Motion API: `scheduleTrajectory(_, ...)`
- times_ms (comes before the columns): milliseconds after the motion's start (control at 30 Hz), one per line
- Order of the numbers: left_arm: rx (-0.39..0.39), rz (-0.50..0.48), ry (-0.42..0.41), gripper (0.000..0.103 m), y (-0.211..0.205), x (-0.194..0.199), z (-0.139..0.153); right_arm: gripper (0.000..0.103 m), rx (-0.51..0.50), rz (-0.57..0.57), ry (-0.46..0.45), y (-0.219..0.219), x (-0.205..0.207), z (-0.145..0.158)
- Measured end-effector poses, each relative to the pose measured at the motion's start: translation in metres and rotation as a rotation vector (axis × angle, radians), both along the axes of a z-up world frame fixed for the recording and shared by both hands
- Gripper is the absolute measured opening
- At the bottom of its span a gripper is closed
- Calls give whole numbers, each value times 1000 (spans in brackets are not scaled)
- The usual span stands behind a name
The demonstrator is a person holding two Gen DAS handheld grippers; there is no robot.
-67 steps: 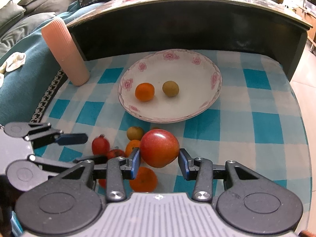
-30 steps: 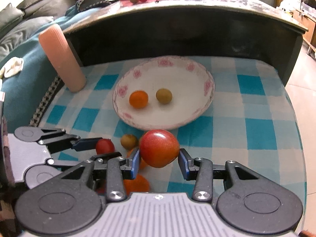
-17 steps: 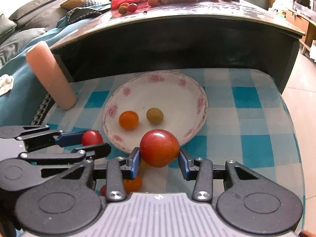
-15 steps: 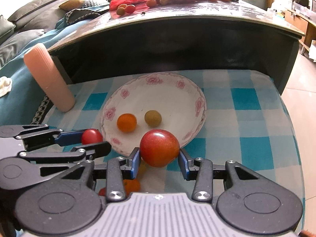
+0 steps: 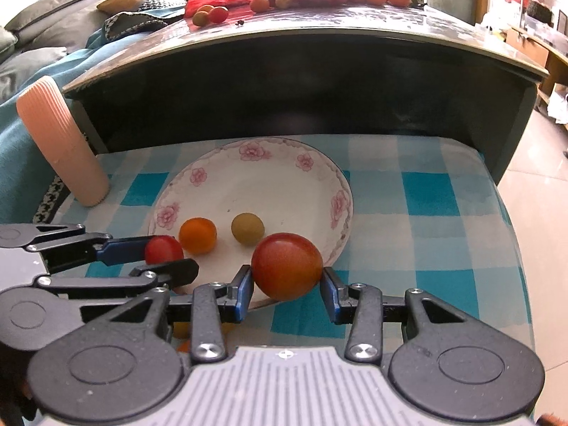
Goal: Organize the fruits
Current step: 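Lower the cherry tomato and large tomato into the plate and open both tools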
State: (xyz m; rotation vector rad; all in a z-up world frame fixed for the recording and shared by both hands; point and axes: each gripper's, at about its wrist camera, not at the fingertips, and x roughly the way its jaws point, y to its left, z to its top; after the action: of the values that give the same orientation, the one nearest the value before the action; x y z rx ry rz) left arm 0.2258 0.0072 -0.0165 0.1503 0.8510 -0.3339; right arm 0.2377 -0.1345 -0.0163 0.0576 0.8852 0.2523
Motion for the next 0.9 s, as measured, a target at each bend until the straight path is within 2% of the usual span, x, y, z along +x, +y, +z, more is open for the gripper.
scheduleTrajectory(367,30,7,-23,41,-2,0,-2,55,-81,2,-42,8,7,-2)
scheduleTrajectory(767,65,24,-46,43,-3,0,-2,55,-90,8,-47,13,10,-2)
scheduleTrajectory(900,66,39,-51,48,0,0,-1,55,-87,9,-50,13,10,-1)
